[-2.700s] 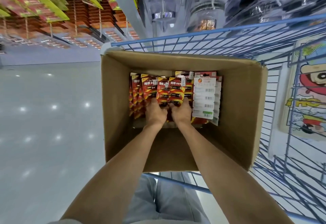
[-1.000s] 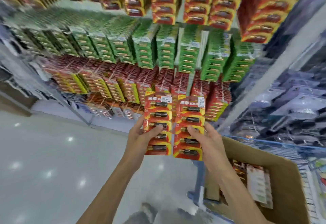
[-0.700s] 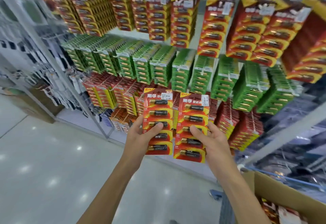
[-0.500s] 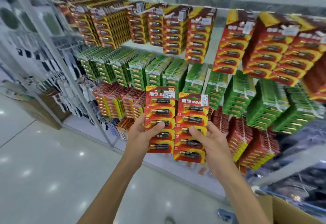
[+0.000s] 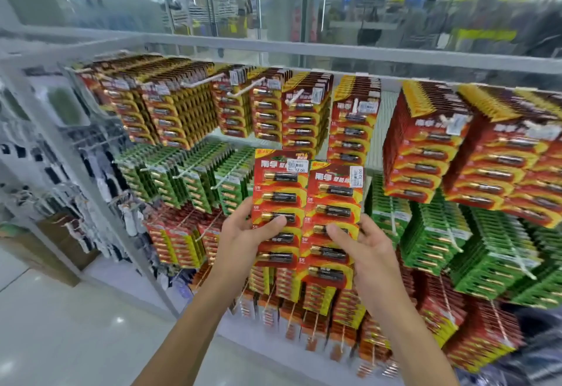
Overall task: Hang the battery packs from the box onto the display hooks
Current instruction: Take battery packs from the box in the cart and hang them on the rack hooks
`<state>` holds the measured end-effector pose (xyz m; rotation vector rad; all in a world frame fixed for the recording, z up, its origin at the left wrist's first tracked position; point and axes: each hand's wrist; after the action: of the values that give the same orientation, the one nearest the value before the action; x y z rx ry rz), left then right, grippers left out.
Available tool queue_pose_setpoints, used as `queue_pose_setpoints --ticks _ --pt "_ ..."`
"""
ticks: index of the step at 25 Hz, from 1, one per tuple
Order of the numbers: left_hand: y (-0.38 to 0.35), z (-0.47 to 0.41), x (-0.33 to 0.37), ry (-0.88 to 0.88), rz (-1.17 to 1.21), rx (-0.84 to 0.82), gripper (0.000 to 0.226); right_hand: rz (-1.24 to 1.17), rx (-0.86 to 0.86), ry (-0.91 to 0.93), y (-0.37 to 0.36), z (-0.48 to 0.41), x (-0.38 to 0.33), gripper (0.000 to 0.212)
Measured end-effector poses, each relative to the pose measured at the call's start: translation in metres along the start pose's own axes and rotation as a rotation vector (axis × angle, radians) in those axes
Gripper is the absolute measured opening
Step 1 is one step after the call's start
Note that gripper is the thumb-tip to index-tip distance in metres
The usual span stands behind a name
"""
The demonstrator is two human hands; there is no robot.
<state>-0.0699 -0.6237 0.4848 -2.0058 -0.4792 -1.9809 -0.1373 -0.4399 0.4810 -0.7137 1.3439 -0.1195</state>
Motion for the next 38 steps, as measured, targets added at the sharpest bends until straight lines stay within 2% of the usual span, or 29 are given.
queue_pose_setpoints --ticks 6,16,19,23,27,30,33,36,38 --pt "0.000 -0.055 0.013 -0.079 0.030 -0.089 0.041 0.054 0.028 0.119 -0.012 -0.034 -0.016 0.044" --pt "0.012 -0.106 0.026 -0.228 0.032 -0.157 0.037 0.112 0.111 0.292 -0.035 -0.061 -0.031 0.040" --pt "0.015 -0.114 0.025 -0.218 0.037 -0.160 0.036 0.111 0.153 0.308 -0.035 -0.065 -0.030 0.048" --pt "0.018 -0.118 0.021 -0.209 0.009 -0.181 0.035 0.082 0.184 0.289 -0.031 -0.064 -0.025 0.071" --pt "0.019 -0.117 0.016 -0.179 -0.001 -0.183 0.032 0.063 0.192 0.288 -0.027 -0.063 -0.025 0.053" --pt "0.015 -0.125 0.017 -0.143 -0.003 -0.176 0.030 0.052 0.183 0.275 -0.030 -0.066 -0.024 0.057" --pt "0.007 -0.140 0.022 -0.127 -0.013 -0.185 0.031 0.035 0.215 0.263 -0.028 -0.081 -0.022 0.052" --pt "-0.001 -0.163 0.024 -0.112 -0.046 -0.202 0.034 0.037 0.219 0.267 -0.027 -0.099 -0.025 0.060" --pt "-0.006 -0.178 0.024 -0.096 -0.075 -0.187 0.034 0.044 0.216 0.268 -0.025 -0.111 -0.028 0.052"
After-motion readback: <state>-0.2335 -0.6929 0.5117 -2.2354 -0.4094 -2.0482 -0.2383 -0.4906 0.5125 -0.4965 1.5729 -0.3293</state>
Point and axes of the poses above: each hand's wrist, its own z-axis away from the middle knuckle, its own y-axis out of the back of the hand, x = y × z, and after that the axes turned 14 degrees about -z, right-handed
